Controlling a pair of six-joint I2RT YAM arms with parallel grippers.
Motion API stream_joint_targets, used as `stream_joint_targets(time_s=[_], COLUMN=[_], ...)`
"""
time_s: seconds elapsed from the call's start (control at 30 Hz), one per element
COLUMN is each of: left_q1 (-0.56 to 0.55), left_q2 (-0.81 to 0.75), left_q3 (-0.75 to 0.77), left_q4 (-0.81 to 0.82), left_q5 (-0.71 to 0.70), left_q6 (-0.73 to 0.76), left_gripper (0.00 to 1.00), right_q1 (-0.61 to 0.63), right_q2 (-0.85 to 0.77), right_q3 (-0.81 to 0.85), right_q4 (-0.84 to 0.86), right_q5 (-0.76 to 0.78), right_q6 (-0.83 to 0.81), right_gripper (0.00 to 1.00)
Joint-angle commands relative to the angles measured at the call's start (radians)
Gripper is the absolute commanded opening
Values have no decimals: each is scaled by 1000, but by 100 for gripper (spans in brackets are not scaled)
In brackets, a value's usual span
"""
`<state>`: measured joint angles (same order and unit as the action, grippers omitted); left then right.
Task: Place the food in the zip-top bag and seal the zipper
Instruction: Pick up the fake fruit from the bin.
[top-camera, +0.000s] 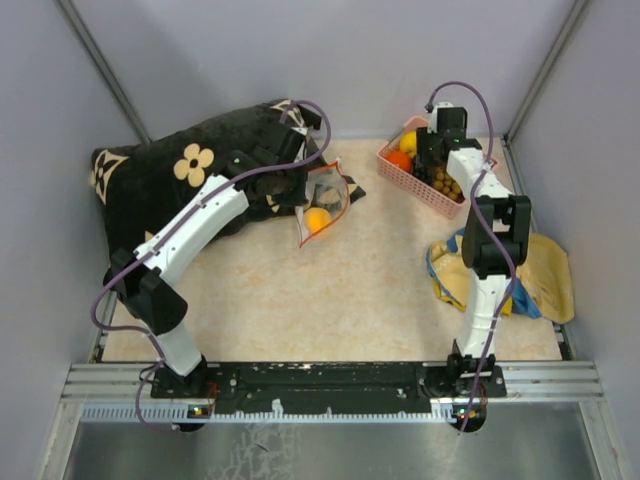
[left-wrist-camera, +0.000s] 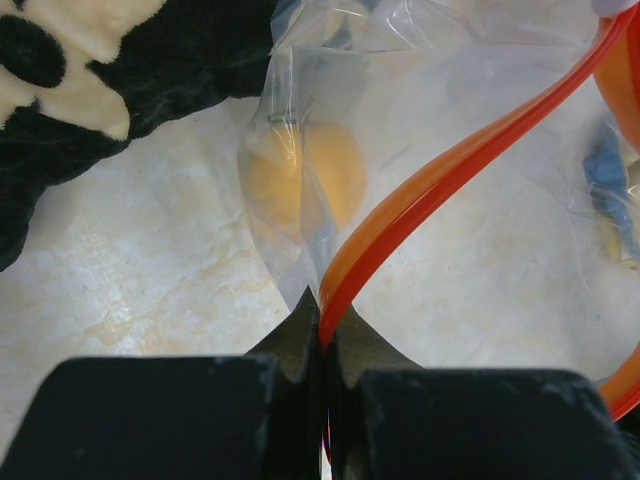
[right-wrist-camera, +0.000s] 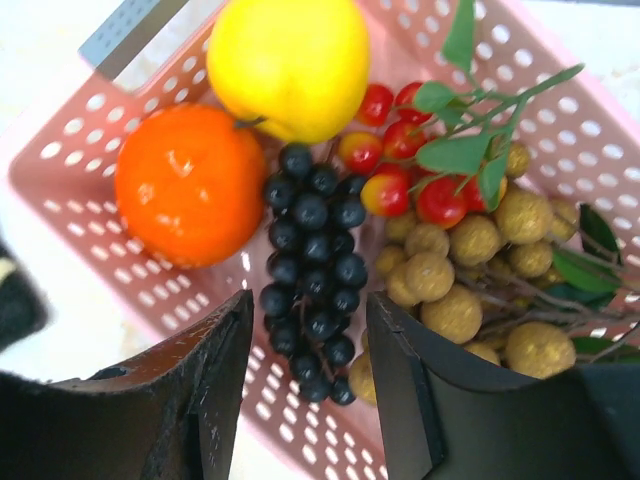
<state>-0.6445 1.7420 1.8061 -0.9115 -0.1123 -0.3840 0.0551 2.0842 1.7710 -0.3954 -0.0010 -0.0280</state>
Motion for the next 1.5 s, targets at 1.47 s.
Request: stream_joint_targets(time_s=[1.47], left_q1=[8], left_q2=[11], left_q3=[-3], left_q4=[0], left_q5=[39], left_q6=[-16], left_gripper=[0], right_q1=[-21], right_q2=[369], right_q3=[291], right_q4=[-231], right_q5=[-155], right_q6=[-107], right_gripper=[38])
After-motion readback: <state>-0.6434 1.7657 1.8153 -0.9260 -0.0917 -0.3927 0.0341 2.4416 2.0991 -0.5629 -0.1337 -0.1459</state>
